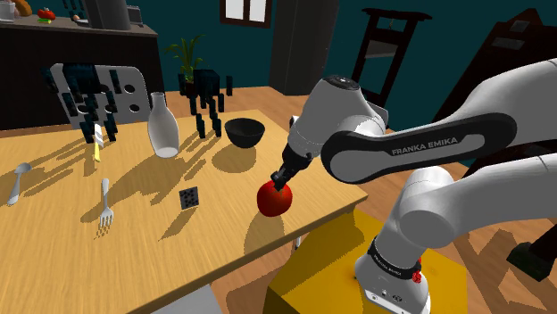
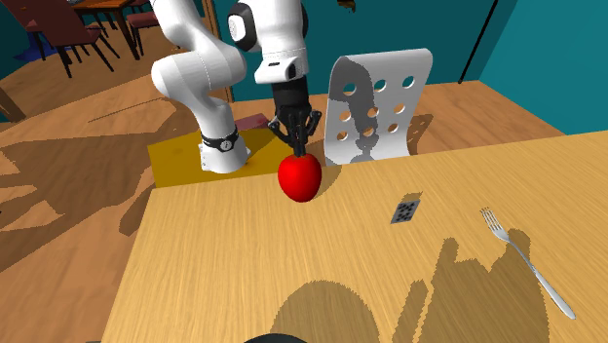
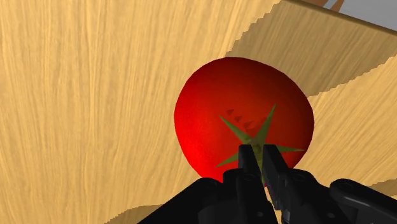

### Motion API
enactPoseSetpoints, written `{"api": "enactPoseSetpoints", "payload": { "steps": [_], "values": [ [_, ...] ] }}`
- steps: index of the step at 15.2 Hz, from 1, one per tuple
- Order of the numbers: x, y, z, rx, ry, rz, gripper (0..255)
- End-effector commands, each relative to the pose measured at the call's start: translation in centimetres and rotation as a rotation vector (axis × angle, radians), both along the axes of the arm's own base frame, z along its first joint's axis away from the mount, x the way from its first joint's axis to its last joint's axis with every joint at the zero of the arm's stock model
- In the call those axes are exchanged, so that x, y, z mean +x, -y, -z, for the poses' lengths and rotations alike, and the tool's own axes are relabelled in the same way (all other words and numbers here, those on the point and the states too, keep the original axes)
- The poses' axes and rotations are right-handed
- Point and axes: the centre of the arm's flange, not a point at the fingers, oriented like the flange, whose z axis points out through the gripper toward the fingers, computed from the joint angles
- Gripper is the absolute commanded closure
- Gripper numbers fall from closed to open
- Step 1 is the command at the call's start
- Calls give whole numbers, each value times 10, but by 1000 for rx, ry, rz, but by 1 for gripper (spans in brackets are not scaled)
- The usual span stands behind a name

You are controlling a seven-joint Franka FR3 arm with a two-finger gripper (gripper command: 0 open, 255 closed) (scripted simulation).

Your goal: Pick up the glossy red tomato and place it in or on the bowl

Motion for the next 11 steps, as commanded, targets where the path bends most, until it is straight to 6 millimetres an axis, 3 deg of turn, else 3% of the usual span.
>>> {"api": "enactPoseSetpoints", "payload": {
  "steps": [1, 6, 11],
  "values": [
    [0, 0, 0, 0, 0, 0, 255],
    [0, 0, 0, 0, 0, 0, 255],
    [0, 0, -26, 0, 0, 0, 255]
  ]
}}
